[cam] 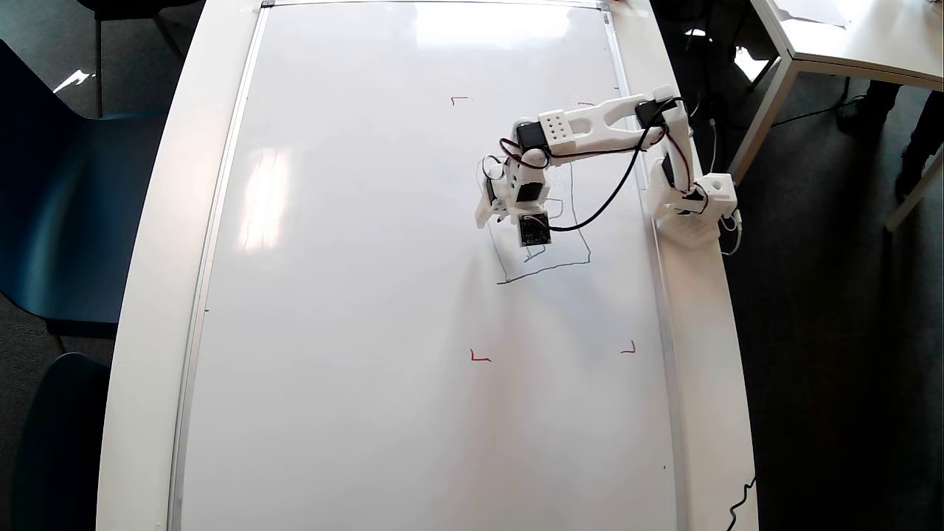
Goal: Draw on a whiteboard a robot head using a pen attached to the gripper
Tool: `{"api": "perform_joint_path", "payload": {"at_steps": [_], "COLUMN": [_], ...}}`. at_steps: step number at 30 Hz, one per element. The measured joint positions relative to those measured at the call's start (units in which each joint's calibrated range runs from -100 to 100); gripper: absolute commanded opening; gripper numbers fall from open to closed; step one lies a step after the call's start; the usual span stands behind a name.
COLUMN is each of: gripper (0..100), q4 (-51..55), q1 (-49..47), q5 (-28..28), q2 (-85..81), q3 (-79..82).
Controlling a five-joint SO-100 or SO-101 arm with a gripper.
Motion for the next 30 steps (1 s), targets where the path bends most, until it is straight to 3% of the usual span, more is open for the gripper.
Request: {"api": "perform_joint_path", "payload": {"at_steps": [30], "gripper": [22], "q4": [-6.59], "q1": [0.0], "q5": [0.21], "q2": [9.06], "q3": [-6.94]}}
